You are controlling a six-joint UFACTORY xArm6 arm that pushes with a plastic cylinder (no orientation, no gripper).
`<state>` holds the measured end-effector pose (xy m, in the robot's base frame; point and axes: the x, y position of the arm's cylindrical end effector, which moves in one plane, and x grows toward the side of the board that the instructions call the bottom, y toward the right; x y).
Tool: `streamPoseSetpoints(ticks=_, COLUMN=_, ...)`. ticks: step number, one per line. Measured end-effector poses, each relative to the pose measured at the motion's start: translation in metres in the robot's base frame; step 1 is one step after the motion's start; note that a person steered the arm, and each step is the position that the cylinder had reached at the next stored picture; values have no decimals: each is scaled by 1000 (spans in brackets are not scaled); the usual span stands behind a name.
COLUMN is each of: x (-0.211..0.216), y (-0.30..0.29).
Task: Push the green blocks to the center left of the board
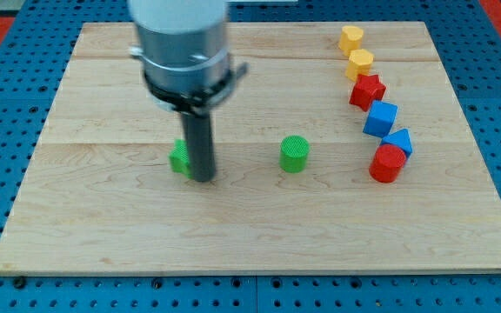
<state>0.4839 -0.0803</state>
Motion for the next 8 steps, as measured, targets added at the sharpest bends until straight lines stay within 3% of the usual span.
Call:
streamPoseSetpoints(ticks=1, x=-61, y=-52)
streamPoseSetpoints(ticks=4, x=-86, y=-106)
streamPoseSetpoints(ticks=5, x=-105, y=-92)
streamPoseSetpoints(ticks=6, x=-136, y=27)
streamPoseSetpoints(ticks=7, x=-120, y=162)
streamPoseSetpoints(ticks=8, x=-45, y=180)
